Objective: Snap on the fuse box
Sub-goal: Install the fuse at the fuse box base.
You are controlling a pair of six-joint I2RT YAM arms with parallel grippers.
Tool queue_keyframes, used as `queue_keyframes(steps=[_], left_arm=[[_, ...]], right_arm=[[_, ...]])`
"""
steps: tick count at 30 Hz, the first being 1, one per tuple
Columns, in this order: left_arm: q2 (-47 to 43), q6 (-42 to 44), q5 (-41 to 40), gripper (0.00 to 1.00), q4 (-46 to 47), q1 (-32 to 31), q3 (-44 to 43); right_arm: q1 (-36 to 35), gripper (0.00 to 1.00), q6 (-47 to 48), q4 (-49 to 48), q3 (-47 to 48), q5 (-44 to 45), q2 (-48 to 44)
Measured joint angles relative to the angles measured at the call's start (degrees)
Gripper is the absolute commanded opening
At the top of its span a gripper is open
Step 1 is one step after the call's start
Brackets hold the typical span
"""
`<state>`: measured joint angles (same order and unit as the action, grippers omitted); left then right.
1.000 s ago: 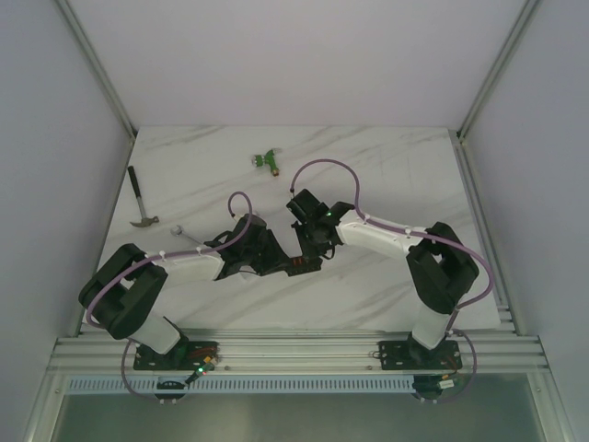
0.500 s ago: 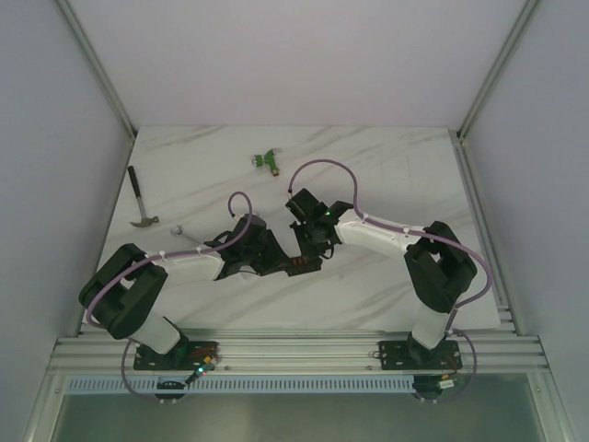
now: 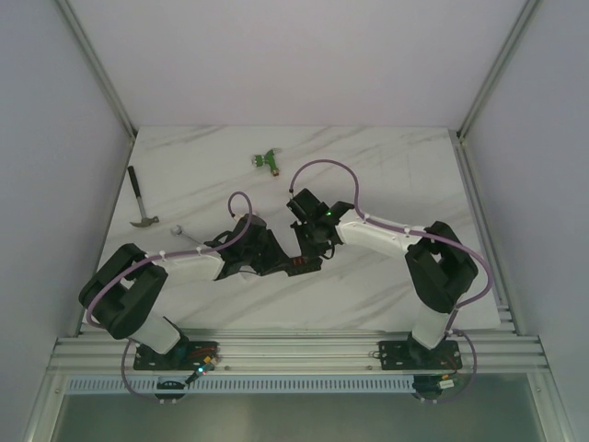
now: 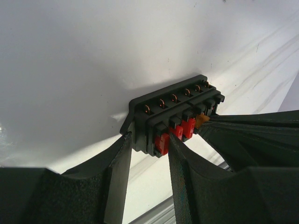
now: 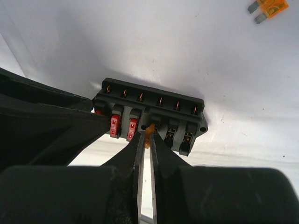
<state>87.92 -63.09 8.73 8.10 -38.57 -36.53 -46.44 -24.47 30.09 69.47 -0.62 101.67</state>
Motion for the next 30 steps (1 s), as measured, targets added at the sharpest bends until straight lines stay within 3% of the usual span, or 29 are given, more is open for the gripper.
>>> queue_keyframes(steps=[30], left_arm=[[0.00, -0.26, 0.44, 0.45, 0.02, 0.04, 0.02]], right_arm=[[-0.59, 0.00, 1.66, 2.36, 1.38, 1.14, 0.85]])
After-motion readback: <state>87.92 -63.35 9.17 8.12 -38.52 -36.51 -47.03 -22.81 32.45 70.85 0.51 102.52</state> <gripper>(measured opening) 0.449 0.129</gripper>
